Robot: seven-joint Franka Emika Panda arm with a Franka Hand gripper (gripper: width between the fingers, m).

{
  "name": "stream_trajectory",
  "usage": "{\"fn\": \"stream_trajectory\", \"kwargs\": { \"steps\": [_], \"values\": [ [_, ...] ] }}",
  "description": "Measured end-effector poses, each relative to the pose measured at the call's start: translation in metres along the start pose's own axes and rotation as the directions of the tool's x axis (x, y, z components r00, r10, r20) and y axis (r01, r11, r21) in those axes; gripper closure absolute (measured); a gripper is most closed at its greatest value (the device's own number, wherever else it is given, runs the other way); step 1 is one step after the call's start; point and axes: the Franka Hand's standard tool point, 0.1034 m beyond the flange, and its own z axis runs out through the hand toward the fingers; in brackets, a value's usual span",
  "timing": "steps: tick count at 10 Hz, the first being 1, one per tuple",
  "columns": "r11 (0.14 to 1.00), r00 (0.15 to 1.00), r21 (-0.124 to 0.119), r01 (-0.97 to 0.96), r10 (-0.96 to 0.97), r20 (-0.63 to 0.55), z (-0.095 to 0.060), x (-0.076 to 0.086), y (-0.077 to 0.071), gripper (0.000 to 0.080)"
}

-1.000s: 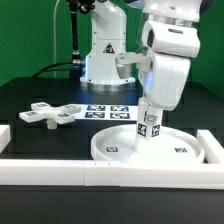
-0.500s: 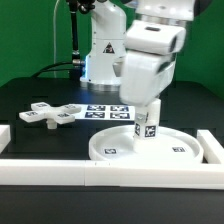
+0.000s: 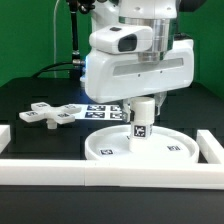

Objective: Assemble round table

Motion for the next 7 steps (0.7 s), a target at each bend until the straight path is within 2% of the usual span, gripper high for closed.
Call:
{"fn": "stream_trajectory", "kwargs": {
  "steps": [5, 6, 7],
  "values": [
    [0.956, 0.956, 0.008, -0.295, 0.295, 0.0, 0.0002, 0.0012, -0.0032, 0.039],
    [0.927, 0.927, 0.018, -0.374, 0.374, 0.001, 0.0003, 0.0015, -0.0041, 0.039],
    [0.862, 0.863, 0.045, -0.504, 0.505, 0.006, 0.0001, 0.0021, -0.0052, 0.039]
  ]
}}
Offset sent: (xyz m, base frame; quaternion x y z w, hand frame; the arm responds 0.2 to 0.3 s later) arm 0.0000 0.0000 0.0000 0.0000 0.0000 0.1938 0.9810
